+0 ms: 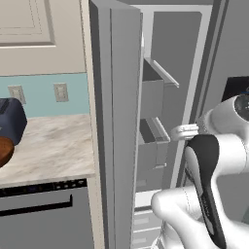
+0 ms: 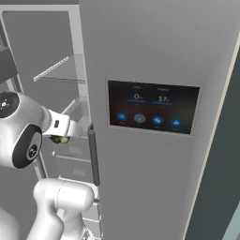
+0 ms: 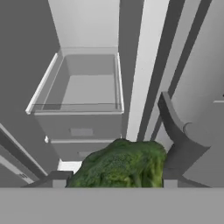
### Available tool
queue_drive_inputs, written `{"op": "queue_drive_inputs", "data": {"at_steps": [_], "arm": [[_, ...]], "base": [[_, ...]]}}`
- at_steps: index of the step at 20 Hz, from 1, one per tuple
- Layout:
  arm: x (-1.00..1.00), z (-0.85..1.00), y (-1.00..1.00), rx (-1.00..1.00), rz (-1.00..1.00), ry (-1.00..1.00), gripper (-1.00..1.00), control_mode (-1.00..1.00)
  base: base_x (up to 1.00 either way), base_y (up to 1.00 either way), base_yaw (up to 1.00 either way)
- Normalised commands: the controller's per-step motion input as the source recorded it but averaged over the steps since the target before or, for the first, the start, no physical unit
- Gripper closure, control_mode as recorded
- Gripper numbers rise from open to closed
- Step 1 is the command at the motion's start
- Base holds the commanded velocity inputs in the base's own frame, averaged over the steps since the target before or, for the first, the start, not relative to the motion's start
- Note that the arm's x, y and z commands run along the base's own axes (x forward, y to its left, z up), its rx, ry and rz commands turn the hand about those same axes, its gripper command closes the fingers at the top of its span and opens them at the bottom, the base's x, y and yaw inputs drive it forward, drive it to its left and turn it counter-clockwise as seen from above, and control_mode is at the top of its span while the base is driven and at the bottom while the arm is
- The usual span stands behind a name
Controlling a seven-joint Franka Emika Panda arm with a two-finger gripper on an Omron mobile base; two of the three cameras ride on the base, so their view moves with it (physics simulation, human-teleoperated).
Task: Take the mushroom, peach, and broccoli from the freezer and place them in the bowl on the counter.
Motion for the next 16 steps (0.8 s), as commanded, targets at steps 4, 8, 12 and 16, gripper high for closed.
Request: {"op": "queue_drive_inputs", "data": {"at_steps": [4, 8, 12, 16], "arm": [[-0.28, 0.41, -0.27, 0.03, -0.01, 0.0, 1.0, -1.0], [-0.3, 0.35, -0.12, 0.01, 0.0, 0.01, 1.0, -1.0], [-0.34, 0.21, 0.0, 0.0, -0.03, 0.02, 1.0, -1.0], [-0.28, 0.15, 0.0, 0.0, -0.02, 0.04, 1.0, -1.0]], "base": [[0.0, 0.0, 0.0], [0.0, 0.0, 0.0], [0.0, 0.0, 0.0], [0.0, 0.0, 0.0]]}}
